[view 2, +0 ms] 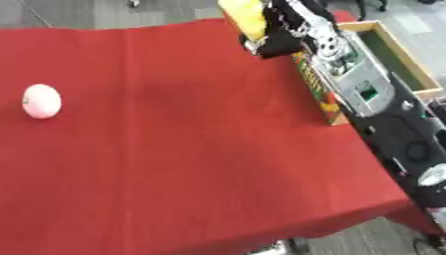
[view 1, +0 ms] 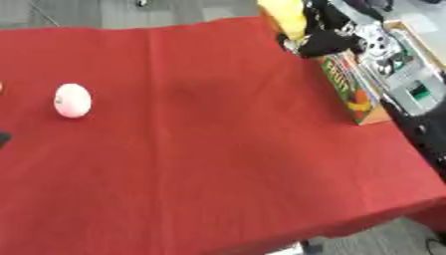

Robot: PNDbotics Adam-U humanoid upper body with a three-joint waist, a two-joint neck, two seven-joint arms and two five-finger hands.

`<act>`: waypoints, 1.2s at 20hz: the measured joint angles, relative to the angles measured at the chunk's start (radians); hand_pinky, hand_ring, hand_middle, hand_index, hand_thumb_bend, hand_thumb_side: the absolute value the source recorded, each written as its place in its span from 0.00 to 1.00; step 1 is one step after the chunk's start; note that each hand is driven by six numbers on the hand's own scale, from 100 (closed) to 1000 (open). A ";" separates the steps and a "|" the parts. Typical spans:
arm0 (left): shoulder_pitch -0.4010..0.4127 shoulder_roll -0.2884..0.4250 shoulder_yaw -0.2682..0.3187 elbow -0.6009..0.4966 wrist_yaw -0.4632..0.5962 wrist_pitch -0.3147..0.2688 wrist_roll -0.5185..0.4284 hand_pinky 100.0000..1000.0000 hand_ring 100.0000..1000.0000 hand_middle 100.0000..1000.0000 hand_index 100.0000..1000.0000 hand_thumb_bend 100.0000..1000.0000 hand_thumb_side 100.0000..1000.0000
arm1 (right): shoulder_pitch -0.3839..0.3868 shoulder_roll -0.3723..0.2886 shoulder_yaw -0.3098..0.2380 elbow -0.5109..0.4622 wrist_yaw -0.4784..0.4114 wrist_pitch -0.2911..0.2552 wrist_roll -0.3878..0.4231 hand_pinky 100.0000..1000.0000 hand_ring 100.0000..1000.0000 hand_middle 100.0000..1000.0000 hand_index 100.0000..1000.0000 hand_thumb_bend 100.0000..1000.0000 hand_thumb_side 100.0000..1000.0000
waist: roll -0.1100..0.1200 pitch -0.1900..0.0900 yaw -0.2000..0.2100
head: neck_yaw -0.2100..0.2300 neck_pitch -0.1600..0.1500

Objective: Pick up the objects with one hand, pass them to the other hand, and then place them into the box on the other side of the table.

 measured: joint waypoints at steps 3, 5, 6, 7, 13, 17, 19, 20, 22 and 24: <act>0.001 0.007 0.007 -0.005 0.000 0.004 0.004 0.71 0.74 0.70 0.84 0.78 0.33 | 0.025 -0.026 -0.032 0.018 -0.008 -0.001 -0.030 0.59 0.48 0.28 0.30 0.27 0.00 | 0.000 0.000 -0.001 | -0.015 0.000; 0.001 0.007 0.011 -0.006 0.000 0.006 0.006 0.71 0.74 0.70 0.84 0.78 0.33 | 0.043 -0.042 -0.052 0.031 -0.011 -0.001 -0.046 0.59 0.48 0.29 0.30 0.27 0.00 | 0.000 0.000 -0.002 | -0.026 -0.001; 0.001 0.008 0.013 -0.006 0.000 0.008 0.008 0.71 0.74 0.70 0.84 0.78 0.33 | 0.053 -0.050 -0.062 0.038 -0.011 -0.001 -0.054 0.59 0.48 0.29 0.30 0.27 0.00 | 0.000 0.000 -0.002 | -0.033 -0.002; 0.001 0.008 0.016 -0.006 0.000 0.008 0.009 0.71 0.74 0.70 0.84 0.78 0.33 | 0.064 -0.059 -0.071 0.046 -0.012 -0.001 -0.061 0.59 0.48 0.29 0.30 0.27 0.00 | 0.000 0.000 -0.002 | -0.039 -0.004; 0.004 0.015 0.025 -0.015 0.002 0.011 0.018 0.71 0.74 0.70 0.83 0.76 0.33 | 0.104 -0.085 -0.112 0.114 -0.011 -0.001 -0.093 0.59 0.48 0.30 0.31 0.27 0.00 | 0.004 0.000 -0.003 | -0.061 -0.020; 0.009 0.016 0.030 -0.018 0.002 0.013 0.021 0.71 0.74 0.70 0.83 0.76 0.33 | 0.114 -0.095 -0.128 0.163 0.003 -0.003 -0.099 0.59 0.49 0.30 0.32 0.26 0.00 | 0.004 0.000 -0.003 | -0.069 -0.027; 0.009 0.016 0.032 -0.018 0.002 0.013 0.021 0.71 0.74 0.70 0.83 0.76 0.33 | 0.115 -0.097 -0.137 0.191 0.015 -0.003 -0.100 0.59 0.49 0.31 0.32 0.26 0.00 | 0.004 0.000 -0.003 | -0.069 -0.028; 0.009 0.016 0.033 -0.018 0.002 0.013 0.022 0.71 0.74 0.70 0.83 0.76 0.33 | 0.115 -0.098 -0.141 0.207 0.020 -0.003 -0.102 0.59 0.49 0.31 0.32 0.26 0.00 | 0.004 0.000 -0.003 | -0.069 -0.028; 0.010 0.016 0.035 -0.018 0.002 0.013 0.022 0.71 0.74 0.70 0.83 0.76 0.33 | 0.114 -0.098 -0.148 0.241 0.032 -0.003 -0.109 0.59 0.49 0.32 0.33 0.25 0.00 | 0.004 0.000 -0.002 | -0.069 -0.031; 0.010 0.016 0.035 -0.018 0.003 0.014 0.023 0.71 0.74 0.70 0.83 0.75 0.33 | 0.110 -0.099 -0.152 0.274 0.043 -0.004 -0.114 0.60 0.50 0.32 0.34 0.24 0.00 | 0.004 0.000 -0.001 | -0.069 -0.033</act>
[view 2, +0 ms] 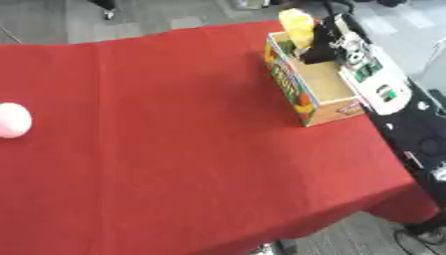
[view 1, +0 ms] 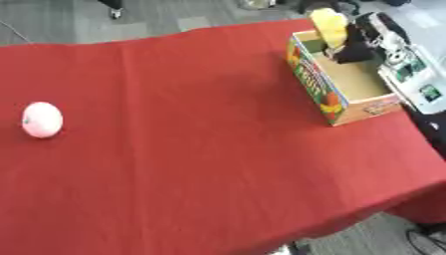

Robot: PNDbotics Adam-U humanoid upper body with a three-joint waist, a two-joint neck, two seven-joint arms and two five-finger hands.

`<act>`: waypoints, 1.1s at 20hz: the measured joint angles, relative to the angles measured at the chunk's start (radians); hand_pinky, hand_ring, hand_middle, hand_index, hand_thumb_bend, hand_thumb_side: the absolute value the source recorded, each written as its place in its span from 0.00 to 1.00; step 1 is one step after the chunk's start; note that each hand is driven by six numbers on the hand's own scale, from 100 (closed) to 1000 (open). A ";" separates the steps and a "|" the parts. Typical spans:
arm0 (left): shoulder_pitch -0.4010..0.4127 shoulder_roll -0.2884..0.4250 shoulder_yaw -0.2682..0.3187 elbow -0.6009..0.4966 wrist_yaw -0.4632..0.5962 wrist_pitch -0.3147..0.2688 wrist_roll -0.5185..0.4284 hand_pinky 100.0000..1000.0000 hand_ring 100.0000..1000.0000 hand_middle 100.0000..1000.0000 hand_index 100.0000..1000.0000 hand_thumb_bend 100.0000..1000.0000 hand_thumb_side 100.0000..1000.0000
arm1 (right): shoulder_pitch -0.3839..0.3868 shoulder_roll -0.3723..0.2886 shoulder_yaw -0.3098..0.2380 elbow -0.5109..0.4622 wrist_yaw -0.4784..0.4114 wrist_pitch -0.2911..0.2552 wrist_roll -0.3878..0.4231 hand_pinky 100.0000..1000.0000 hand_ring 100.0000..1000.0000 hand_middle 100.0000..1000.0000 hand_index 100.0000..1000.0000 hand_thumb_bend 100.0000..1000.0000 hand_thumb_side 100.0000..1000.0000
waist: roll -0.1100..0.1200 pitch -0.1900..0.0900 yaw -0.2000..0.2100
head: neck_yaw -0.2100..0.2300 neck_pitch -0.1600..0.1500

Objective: Pick up the objects with one hand, pass them to the other hand, and then place them into the box on the other side of the table.

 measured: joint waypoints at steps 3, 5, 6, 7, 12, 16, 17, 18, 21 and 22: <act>0.000 0.000 0.000 0.000 0.000 0.000 0.001 0.71 0.74 0.70 0.83 0.75 0.33 | -0.003 0.000 -0.004 0.039 0.018 -0.003 -0.007 0.60 0.51 0.34 0.35 0.24 0.00 | 0.000 0.000 0.002 | 0.000 -0.003; 0.000 0.000 0.001 0.000 0.000 0.000 0.002 0.71 0.74 0.70 0.83 0.75 0.33 | -0.010 0.000 -0.005 0.059 0.032 -0.005 -0.011 0.62 0.54 0.40 0.40 0.24 0.00 | 0.000 0.000 0.003 | 0.000 -0.003; 0.001 0.000 0.001 0.000 0.000 0.000 0.003 0.72 0.74 0.70 0.83 0.75 0.33 | -0.011 0.000 -0.006 0.066 0.041 -0.005 -0.011 0.63 0.56 0.43 0.44 0.27 0.00 | 0.000 0.000 0.003 | 0.000 -0.003; 0.001 0.000 0.001 0.000 0.001 -0.001 0.003 0.72 0.74 0.70 0.83 0.75 0.33 | -0.011 0.000 -0.006 0.073 0.052 -0.006 -0.011 0.65 0.58 0.45 0.47 0.30 0.00 | 0.000 0.000 0.004 | 0.000 -0.003; 0.001 0.000 0.001 0.000 0.001 -0.001 0.003 0.72 0.74 0.70 0.83 0.75 0.33 | -0.011 0.000 -0.007 0.108 0.144 0.000 0.011 0.71 0.71 0.61 0.65 0.49 0.00 | 0.001 0.001 0.005 | 0.000 -0.002; 0.002 0.000 0.005 0.000 0.001 -0.002 0.005 0.72 0.74 0.70 0.83 0.74 0.33 | -0.011 0.000 -0.010 0.139 0.256 0.014 0.041 0.80 0.88 0.82 0.81 0.64 0.14 | 0.005 0.001 0.009 | 0.001 -0.002; 0.002 0.000 0.006 0.000 0.001 -0.002 0.005 0.72 0.74 0.70 0.83 0.74 0.33 | -0.011 0.000 -0.011 0.143 0.286 0.018 0.050 0.81 0.90 0.83 0.82 0.65 0.14 | 0.005 0.001 0.009 | 0.001 -0.002; 0.003 0.000 0.006 0.000 0.001 -0.002 0.005 0.72 0.74 0.70 0.83 0.74 0.33 | -0.011 0.000 -0.015 0.146 0.313 0.024 0.056 0.81 0.90 0.83 0.82 0.65 0.15 | 0.005 0.001 0.009 | 0.002 -0.002; 0.004 0.000 0.006 0.000 0.001 -0.002 0.005 0.72 0.74 0.70 0.83 0.74 0.33 | -0.012 0.000 -0.023 0.150 0.369 0.039 0.070 0.81 0.90 0.83 0.82 0.63 0.15 | 0.005 0.001 0.009 | 0.005 -0.001; 0.004 0.000 0.006 0.000 0.001 -0.002 0.006 0.72 0.74 0.70 0.83 0.73 0.32 | -0.014 0.000 -0.026 0.150 0.378 0.044 0.070 0.80 0.90 0.83 0.82 0.62 0.18 | 0.005 0.001 0.009 | 0.007 -0.001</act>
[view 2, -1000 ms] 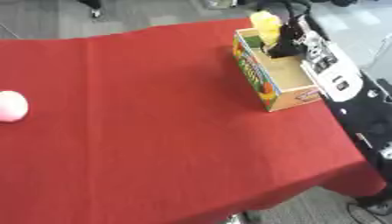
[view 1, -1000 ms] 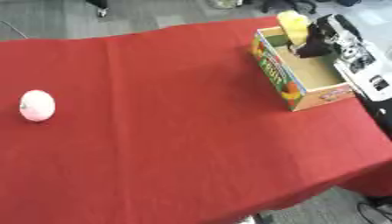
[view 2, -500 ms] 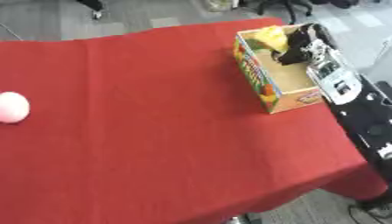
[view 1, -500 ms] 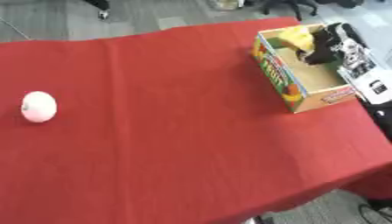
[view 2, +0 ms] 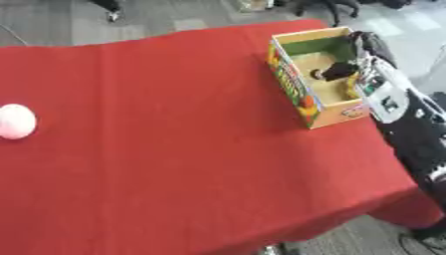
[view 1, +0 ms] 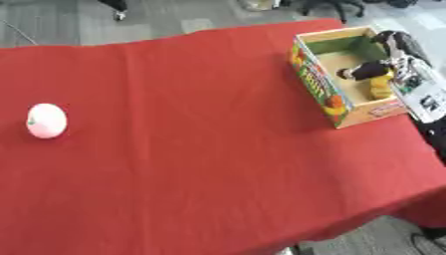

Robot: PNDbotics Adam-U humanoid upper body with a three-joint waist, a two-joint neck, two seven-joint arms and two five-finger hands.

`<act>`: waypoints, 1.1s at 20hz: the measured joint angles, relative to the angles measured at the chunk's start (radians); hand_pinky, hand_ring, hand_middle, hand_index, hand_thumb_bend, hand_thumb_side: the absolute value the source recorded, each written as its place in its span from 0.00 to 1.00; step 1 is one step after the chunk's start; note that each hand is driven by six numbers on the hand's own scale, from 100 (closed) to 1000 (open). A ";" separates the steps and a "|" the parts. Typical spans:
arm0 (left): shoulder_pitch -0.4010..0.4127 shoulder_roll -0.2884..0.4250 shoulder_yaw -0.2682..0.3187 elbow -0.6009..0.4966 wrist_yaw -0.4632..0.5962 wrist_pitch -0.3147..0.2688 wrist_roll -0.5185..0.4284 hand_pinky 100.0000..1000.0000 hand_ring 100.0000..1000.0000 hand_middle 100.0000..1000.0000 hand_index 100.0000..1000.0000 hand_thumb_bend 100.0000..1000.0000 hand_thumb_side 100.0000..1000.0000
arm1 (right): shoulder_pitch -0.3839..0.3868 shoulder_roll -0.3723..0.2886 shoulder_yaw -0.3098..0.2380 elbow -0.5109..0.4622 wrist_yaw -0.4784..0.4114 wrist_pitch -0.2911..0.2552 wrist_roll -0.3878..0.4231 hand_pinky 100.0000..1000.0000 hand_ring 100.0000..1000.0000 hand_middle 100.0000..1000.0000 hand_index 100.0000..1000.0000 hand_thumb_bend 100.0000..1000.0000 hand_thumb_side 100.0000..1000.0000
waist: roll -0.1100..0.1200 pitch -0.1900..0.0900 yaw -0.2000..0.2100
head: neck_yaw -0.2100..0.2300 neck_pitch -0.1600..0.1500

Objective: Pick up the objects with one hand, pass them to the other hand, and then place them into the box on the other side of the table.

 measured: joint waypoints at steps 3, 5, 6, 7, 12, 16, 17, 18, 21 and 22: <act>0.001 0.000 0.000 0.000 0.000 0.001 0.001 0.72 0.73 0.70 0.83 0.74 0.34 | -0.004 0.000 -0.008 -0.002 0.007 0.020 -0.017 0.80 0.89 0.82 0.82 0.59 0.15 | 0.000 0.000 0.002 | 0.004 0.000; 0.003 0.000 0.000 0.000 0.000 0.002 0.002 0.72 0.73 0.70 0.83 0.74 0.34 | -0.005 0.000 -0.009 -0.011 0.000 0.030 -0.033 0.79 0.87 0.80 0.81 0.57 0.15 | 0.000 0.000 0.002 | 0.005 0.000; 0.003 0.000 0.001 0.000 0.000 0.003 0.003 0.72 0.73 0.70 0.83 0.74 0.34 | -0.005 0.000 -0.009 -0.016 -0.009 0.034 -0.045 0.79 0.87 0.80 0.81 0.57 0.15 | 0.000 0.000 0.002 | 0.006 0.000; 0.003 0.000 0.001 0.000 0.000 0.004 0.004 0.72 0.73 0.70 0.83 0.74 0.34 | -0.005 0.000 -0.012 -0.024 -0.022 0.036 -0.059 0.78 0.85 0.78 0.79 0.54 0.16 | 0.000 0.000 0.002 | 0.008 0.000; 0.005 0.000 0.007 0.000 0.000 0.010 0.008 0.71 0.73 0.69 0.83 0.74 0.34 | -0.014 0.007 -0.035 -0.116 -0.204 0.006 -0.184 0.76 0.81 0.72 0.75 0.39 0.18 | 0.000 0.000 0.002 | 0.058 0.008; 0.005 0.000 0.016 0.003 0.003 0.017 0.003 0.71 0.73 0.68 0.83 0.74 0.35 | -0.043 0.018 -0.039 -0.185 -0.428 -0.079 -0.293 0.75 0.79 0.70 0.75 0.49 0.15 | 0.000 0.000 0.003 | 0.121 0.012; 0.005 0.000 0.019 0.006 0.006 0.020 0.000 0.71 0.73 0.68 0.83 0.74 0.35 | -0.047 0.022 -0.039 -0.196 -0.480 -0.101 -0.312 0.75 0.79 0.70 0.75 0.49 0.15 | 0.001 0.000 0.004 | 0.134 0.015; 0.005 0.000 0.020 0.007 0.008 0.023 -0.003 0.71 0.73 0.68 0.83 0.74 0.35 | -0.050 0.022 -0.038 -0.204 -0.524 -0.121 -0.327 0.75 0.79 0.70 0.75 0.49 0.15 | 0.001 0.000 0.006 | 0.144 0.017; 0.005 0.000 0.025 0.007 0.013 0.028 -0.009 0.72 0.73 0.68 0.83 0.74 0.37 | -0.051 0.022 -0.032 -0.210 -0.605 -0.160 -0.357 0.75 0.78 0.68 0.75 0.54 0.14 | 0.001 0.000 0.006 | 0.159 0.017; 0.005 0.000 0.025 0.008 0.014 0.031 -0.011 0.72 0.73 0.68 0.83 0.74 0.37 | -0.052 0.023 -0.030 -0.210 -0.619 -0.168 -0.362 0.75 0.78 0.69 0.75 0.51 0.16 | 0.002 0.000 0.009 | 0.168 0.018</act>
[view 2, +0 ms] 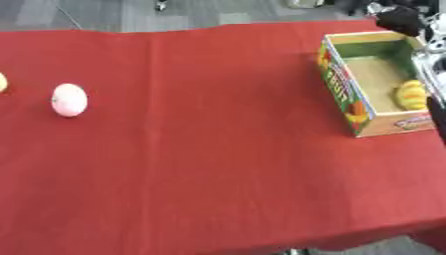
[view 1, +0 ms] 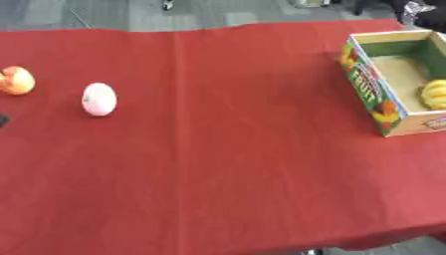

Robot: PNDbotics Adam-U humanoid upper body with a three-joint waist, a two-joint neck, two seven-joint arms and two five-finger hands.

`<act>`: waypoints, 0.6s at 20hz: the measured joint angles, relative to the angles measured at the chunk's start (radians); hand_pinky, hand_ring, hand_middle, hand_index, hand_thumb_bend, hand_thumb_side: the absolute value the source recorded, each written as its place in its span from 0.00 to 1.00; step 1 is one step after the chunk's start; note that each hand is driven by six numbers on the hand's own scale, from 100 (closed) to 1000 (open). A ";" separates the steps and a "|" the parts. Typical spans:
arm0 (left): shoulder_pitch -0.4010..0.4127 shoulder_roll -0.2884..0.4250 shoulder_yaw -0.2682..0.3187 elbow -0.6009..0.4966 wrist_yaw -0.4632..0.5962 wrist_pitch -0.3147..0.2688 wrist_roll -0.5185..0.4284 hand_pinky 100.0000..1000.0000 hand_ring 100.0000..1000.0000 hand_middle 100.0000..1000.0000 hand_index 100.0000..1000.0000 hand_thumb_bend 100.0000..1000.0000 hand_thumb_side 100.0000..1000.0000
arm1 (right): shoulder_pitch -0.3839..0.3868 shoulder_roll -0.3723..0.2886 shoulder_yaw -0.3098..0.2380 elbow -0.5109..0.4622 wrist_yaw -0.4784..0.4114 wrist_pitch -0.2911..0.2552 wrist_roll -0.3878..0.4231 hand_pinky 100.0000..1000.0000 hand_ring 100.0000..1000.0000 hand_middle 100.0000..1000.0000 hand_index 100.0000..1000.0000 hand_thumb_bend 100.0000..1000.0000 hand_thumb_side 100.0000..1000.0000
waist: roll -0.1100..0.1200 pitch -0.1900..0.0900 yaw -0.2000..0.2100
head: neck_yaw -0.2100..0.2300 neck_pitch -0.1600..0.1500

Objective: Pick up the objects with one hand, pass them to the other hand, and then place them into the box on the other side of the table.

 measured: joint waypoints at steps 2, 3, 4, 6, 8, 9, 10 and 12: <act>-0.008 0.016 0.001 0.020 0.013 0.014 -0.014 0.72 0.73 0.68 0.84 0.73 0.38 | -0.029 0.018 0.015 -0.016 -0.028 -0.021 0.007 0.76 0.79 0.69 0.76 0.41 0.19 | 0.008 0.000 0.013 | 0.027 0.005; -0.015 0.031 0.003 0.035 0.024 0.024 -0.024 0.72 0.74 0.69 0.84 0.73 0.38 | -0.052 0.036 0.022 -0.023 -0.042 -0.034 0.015 0.76 0.79 0.70 0.76 0.36 0.21 | 0.010 0.000 0.014 | 0.039 0.007; -0.025 0.045 0.005 0.051 0.038 0.034 -0.037 0.73 0.74 0.69 0.84 0.73 0.39 | -0.072 0.054 0.028 -0.024 -0.056 -0.047 0.027 0.76 0.80 0.70 0.77 0.35 0.22 | 0.010 0.000 0.013 | 0.050 0.007; -0.040 0.073 0.005 0.083 0.065 0.052 -0.065 0.73 0.74 0.69 0.84 0.73 0.39 | -0.101 0.085 0.034 -0.022 -0.086 -0.076 0.052 0.76 0.80 0.71 0.77 0.39 0.19 | 0.010 0.000 0.014 | 0.066 0.007; -0.058 0.102 0.004 0.113 0.094 0.065 -0.095 0.74 0.75 0.70 0.84 0.74 0.38 | -0.116 0.105 0.040 -0.009 -0.112 -0.106 0.072 0.76 0.79 0.70 0.76 0.48 0.16 | 0.010 0.000 0.017 | 0.076 0.007; -0.068 0.117 -0.001 0.130 0.108 0.069 -0.110 0.74 0.75 0.70 0.84 0.74 0.37 | -0.122 0.113 0.042 -0.001 -0.121 -0.121 0.080 0.76 0.79 0.70 0.76 0.49 0.16 | 0.010 0.000 0.017 | 0.080 0.007; -0.080 0.133 -0.010 0.147 0.120 0.070 -0.126 0.75 0.75 0.70 0.84 0.74 0.34 | -0.125 0.119 0.046 0.007 -0.127 -0.135 0.086 0.76 0.78 0.69 0.76 0.48 0.17 | 0.010 0.000 0.017 | 0.083 0.007; -0.112 0.164 -0.035 0.189 0.140 0.064 -0.157 0.76 0.76 0.71 0.84 0.73 0.29 | -0.131 0.130 0.049 0.020 -0.133 -0.156 0.092 0.76 0.78 0.69 0.76 0.48 0.17 | 0.010 0.000 0.017 | 0.089 0.006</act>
